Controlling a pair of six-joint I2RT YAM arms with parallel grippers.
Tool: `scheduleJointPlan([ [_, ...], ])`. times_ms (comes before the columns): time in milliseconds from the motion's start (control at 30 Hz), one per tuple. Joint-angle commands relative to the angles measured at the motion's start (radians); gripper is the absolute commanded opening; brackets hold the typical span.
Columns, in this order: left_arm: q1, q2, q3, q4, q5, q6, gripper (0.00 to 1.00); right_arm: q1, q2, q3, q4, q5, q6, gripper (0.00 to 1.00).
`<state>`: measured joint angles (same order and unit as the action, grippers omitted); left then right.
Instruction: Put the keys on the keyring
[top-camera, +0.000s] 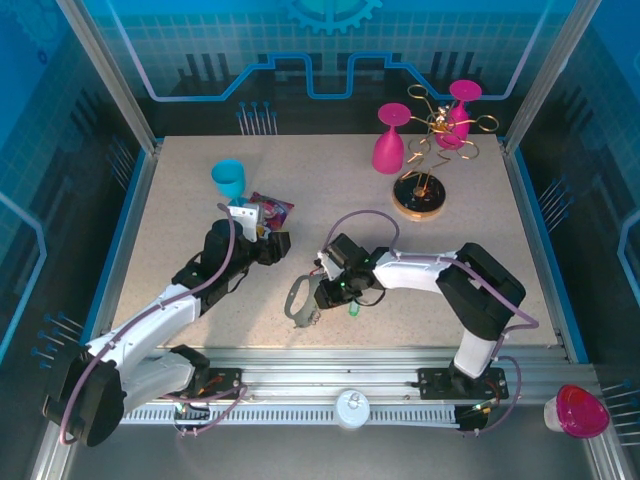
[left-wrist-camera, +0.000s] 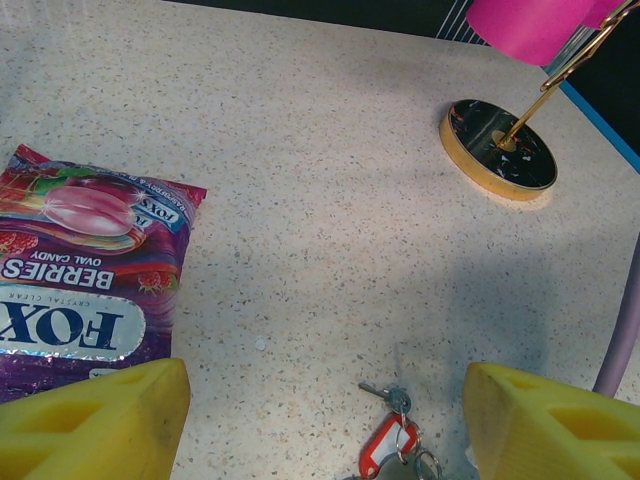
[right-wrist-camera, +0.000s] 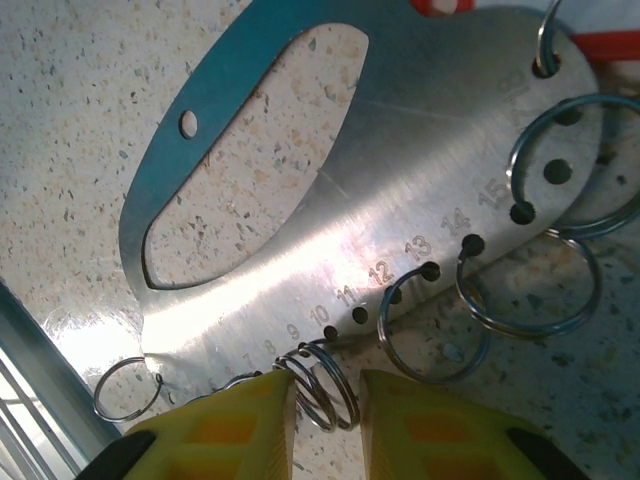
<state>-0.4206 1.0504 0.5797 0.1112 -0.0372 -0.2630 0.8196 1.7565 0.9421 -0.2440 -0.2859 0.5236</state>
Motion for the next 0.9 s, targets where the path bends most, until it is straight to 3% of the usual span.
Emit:
scheduleJointPlan([
  [0, 0.007, -0.013, -0.009, 0.024, 0.001, 0.002, 0.73, 0.016, 0.008, 0.022, -0.003, -0.038, -0.002, 0.24],
  [333, 0.007, -0.013, -0.009, 0.025, 0.003, 0.003, 0.73, 0.014, -0.035, -0.007, 0.080, -0.130, 0.015, 0.24],
  [633, 0.008, -0.016, -0.009, 0.022, 0.003, 0.005, 0.73, 0.015, -0.020, 0.017, -0.008, -0.043, -0.017, 0.22],
  [867, 0.007, -0.015, -0.009, 0.022, 0.003, 0.006, 0.73, 0.051, -0.019, 0.077, -0.154, 0.090, -0.115, 0.26],
])
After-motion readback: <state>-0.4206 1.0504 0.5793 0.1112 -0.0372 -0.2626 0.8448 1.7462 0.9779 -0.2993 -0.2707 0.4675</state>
